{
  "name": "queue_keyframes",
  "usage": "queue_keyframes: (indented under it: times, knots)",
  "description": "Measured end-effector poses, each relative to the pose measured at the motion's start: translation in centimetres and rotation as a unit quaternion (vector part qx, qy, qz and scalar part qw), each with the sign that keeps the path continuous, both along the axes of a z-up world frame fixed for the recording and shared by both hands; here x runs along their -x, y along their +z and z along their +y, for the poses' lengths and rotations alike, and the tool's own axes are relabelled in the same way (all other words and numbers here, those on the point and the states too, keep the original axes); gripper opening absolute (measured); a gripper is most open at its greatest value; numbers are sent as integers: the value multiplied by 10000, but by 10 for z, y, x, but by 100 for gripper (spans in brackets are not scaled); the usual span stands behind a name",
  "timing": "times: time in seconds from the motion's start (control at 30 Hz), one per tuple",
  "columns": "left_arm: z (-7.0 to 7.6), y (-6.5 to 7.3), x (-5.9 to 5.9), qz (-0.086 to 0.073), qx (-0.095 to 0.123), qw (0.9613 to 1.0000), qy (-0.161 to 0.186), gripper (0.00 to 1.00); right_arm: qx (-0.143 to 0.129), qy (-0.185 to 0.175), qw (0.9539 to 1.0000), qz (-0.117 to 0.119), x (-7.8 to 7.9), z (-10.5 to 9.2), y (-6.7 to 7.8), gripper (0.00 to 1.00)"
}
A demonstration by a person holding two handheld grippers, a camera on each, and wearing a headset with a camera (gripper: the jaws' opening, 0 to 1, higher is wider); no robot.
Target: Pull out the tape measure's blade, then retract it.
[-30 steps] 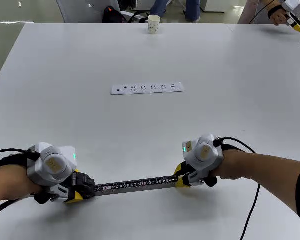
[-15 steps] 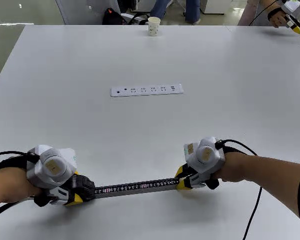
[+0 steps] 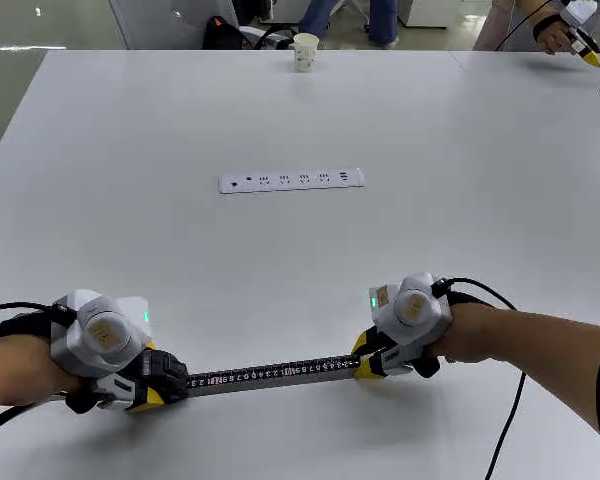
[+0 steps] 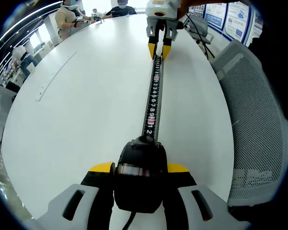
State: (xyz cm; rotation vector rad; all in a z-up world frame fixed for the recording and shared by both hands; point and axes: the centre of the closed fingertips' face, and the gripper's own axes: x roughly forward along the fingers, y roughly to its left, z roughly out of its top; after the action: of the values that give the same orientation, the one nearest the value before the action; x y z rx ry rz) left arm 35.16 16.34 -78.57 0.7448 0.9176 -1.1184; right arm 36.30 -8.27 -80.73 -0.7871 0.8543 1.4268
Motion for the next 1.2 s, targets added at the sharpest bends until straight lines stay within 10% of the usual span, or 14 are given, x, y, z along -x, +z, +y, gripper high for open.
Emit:
queue_keyframes:
  times: [1.2]
  knots:
    - [1,13,2,177,10,9998,37,36,507,717,9956,-336,1,0,0,13]
